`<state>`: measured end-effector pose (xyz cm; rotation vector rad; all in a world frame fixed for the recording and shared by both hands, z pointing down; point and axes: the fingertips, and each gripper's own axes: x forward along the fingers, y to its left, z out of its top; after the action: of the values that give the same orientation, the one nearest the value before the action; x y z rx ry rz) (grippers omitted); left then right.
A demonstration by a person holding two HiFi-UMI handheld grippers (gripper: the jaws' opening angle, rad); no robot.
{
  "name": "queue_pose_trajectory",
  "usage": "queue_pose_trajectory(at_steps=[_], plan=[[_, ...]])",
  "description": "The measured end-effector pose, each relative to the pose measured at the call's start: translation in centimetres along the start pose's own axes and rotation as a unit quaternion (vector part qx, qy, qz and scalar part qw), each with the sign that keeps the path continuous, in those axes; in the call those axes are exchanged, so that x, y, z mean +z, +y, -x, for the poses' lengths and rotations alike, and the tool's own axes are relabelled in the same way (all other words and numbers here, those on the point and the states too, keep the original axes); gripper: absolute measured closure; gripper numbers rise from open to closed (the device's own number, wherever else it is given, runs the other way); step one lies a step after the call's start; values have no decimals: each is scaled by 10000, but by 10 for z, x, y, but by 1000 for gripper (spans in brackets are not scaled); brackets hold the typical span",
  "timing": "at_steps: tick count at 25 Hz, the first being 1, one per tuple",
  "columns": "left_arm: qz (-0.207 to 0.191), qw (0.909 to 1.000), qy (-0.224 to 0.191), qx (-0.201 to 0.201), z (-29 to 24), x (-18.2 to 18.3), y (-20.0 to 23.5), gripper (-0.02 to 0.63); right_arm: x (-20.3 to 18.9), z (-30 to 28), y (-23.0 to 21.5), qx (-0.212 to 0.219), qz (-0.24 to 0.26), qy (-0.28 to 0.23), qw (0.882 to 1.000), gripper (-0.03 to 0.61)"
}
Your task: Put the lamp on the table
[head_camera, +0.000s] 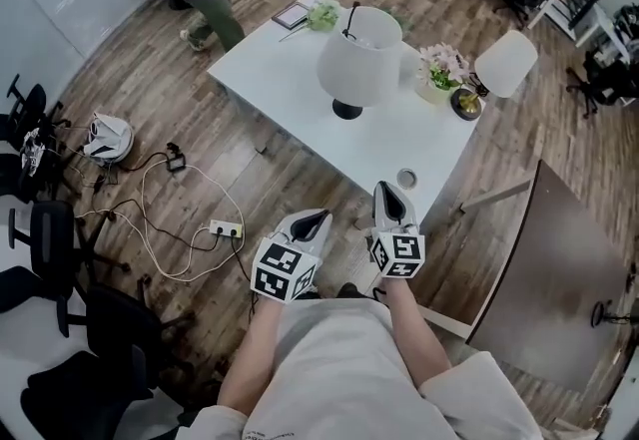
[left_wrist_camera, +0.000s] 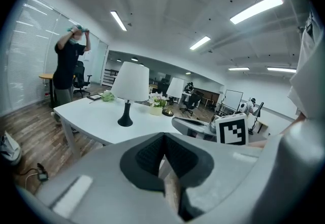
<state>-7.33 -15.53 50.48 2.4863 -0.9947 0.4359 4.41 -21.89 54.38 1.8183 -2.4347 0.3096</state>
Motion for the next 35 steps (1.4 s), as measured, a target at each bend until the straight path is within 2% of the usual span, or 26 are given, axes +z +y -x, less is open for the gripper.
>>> queue_pose_trajectory(at_steps=[5, 13, 23, 35], plan=[[29, 9997, -159, 179, -5, 8, -22, 614, 9, 27, -11, 228, -113, -49, 9997, 554], [-24, 9985, -334, 433, -4, 7, -63, 614, 2, 73, -35, 321, -240, 59, 9992, 555], [-139, 9970, -490, 581, -10, -5, -107, 614, -11, 105, -31, 843, -285, 206, 9958, 555], [-95, 9975, -405, 571, -6, -21, -127, 614, -17, 129, -36, 808, -422, 271, 9955, 557]])
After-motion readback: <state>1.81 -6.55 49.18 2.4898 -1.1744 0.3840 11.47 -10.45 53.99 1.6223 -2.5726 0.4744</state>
